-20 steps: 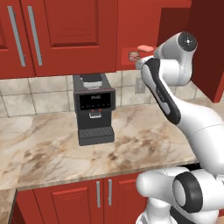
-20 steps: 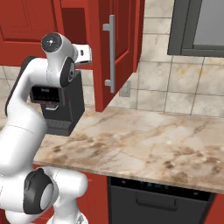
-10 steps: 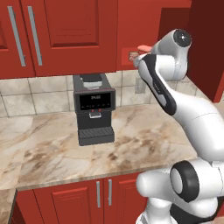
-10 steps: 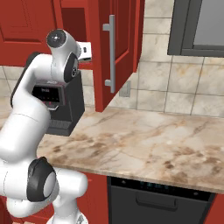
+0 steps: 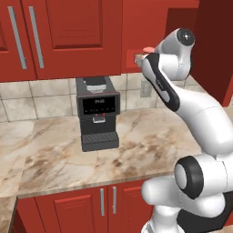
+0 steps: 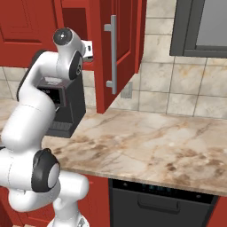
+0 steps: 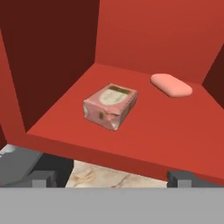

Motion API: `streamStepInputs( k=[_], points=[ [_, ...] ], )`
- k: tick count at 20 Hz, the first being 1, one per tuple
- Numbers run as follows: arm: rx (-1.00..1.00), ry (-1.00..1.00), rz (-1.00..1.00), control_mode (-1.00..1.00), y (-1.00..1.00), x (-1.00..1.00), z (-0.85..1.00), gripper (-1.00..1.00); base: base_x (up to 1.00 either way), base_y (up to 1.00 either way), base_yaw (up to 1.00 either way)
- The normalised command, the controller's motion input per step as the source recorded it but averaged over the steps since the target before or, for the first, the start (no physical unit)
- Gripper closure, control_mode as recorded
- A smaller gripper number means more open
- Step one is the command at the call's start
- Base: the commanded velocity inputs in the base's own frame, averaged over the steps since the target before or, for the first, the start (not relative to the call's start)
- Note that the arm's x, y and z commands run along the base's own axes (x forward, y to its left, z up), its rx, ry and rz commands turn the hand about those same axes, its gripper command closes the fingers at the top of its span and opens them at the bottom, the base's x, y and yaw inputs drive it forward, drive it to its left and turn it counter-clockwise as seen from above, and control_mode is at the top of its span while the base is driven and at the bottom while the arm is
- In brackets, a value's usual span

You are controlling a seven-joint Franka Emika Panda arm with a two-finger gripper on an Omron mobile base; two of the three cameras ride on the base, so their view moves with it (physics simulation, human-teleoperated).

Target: Locate and retrieve the bar soap and bar soap from the cabinet. Place them next to the sink.

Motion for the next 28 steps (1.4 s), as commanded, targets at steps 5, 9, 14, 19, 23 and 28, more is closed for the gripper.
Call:
streamStepInputs(
  k=[5,9,14,19,23,28],
  points=[
    [0.00,0.03,0.03,-1.00,0.00,0.35,0.00,-1.00,0.00,0.00,0.00],
    [0.00,0.02,0.03,-1.00,0.00,0.33,0.00,-1.00,0.00,0.00,0.00],
    [0.00,0.00,0.02,-1.00,0.00,0.19,0.00,-1.00,0.00,0.00,0.00],
    [0.00,0.00,0.01,-1.00,0.00,0.21,0.00,-1.00,0.00,0.00,0.00],
    [0.00,0.00,0.01,-1.00,0.00,0.24,0.00,-1.00,0.00,0.00,0.00],
    [0.00,0.00,0.02,-1.00,0.00,0.21,0.00,-1.00,0.00,0.00,0.00]
  ],
)
